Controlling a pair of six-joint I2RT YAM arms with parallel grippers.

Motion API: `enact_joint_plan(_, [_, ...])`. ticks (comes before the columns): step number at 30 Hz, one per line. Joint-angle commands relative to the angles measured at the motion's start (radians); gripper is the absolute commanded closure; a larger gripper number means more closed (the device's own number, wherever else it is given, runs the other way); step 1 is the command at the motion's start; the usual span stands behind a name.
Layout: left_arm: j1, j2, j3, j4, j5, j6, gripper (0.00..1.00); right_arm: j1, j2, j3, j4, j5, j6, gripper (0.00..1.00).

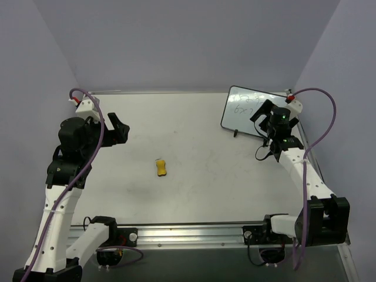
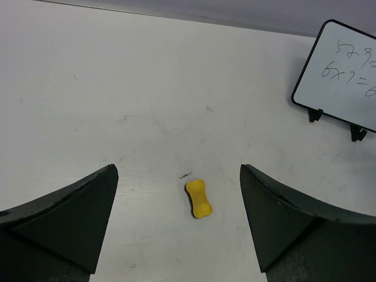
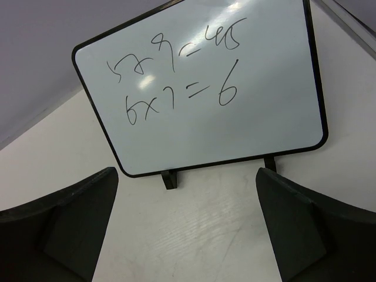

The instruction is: Erase the whiteboard

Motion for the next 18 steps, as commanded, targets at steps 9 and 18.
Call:
enact_joint_plan(9, [0.006, -0.004, 0.002, 0.048, 0.021, 0.002, 0.06, -0.038, 0.018, 0.082, -0.012, -0.028, -0.016, 0.0])
enact_joint_plan(18, [0.008, 0.001, 0.001, 0.052, 0.029, -0.001, 0.06, -0.194, 0.147, 0.096, 0.052, -0.159, 0.047, 0.0])
